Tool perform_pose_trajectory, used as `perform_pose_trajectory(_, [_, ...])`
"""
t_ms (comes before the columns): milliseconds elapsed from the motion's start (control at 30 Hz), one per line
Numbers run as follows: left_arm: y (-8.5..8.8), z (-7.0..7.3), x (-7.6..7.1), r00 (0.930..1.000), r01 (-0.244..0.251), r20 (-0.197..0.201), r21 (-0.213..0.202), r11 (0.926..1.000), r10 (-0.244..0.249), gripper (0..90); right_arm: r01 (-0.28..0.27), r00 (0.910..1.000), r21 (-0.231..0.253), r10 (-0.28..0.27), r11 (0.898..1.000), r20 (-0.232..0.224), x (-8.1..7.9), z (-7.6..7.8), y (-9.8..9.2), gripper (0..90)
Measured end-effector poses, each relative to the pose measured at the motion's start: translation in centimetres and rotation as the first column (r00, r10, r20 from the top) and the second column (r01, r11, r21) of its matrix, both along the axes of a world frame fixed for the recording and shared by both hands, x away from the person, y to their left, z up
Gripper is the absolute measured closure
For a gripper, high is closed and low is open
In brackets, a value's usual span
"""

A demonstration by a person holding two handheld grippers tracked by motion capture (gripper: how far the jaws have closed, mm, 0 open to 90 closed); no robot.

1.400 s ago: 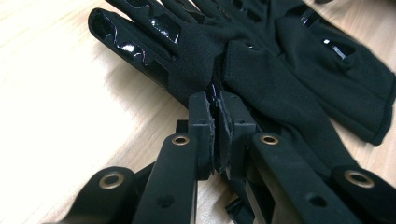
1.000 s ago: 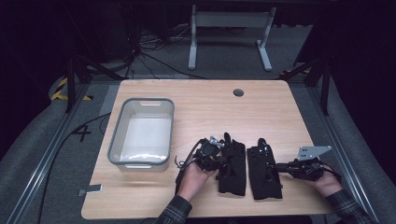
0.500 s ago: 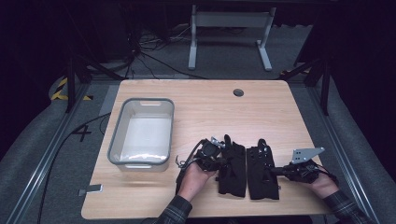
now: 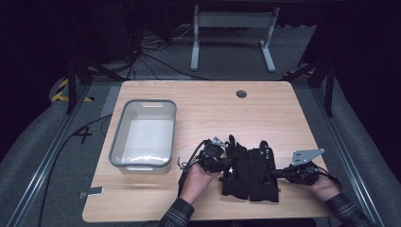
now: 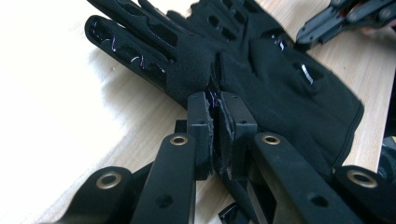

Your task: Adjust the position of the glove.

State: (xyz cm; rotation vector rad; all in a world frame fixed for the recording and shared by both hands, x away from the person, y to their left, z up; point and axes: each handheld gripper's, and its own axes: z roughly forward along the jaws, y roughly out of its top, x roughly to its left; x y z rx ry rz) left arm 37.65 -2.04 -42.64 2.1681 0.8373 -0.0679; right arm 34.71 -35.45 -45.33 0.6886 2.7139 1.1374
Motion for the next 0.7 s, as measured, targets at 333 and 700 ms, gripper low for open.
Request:
perform_pose_trajectory(333, [-0.2,1.2,0.3,0.9998,0.016,0.016,-0.074,0.9972,-0.015,82.7,-0.015,0.9998,-0.004,0.015,1.0,0.01,0.3,0.0,1.1,90.0])
perform_pose_trajectory(700, [-1.9,2.1,0.6,0.9978,0.053,0.046,-0.111,0.9925,-0.048,82.2,-0.024,0.9995,-0.005,0.024,1.0,0.021,0.6,-0.1,2.0,90.0])
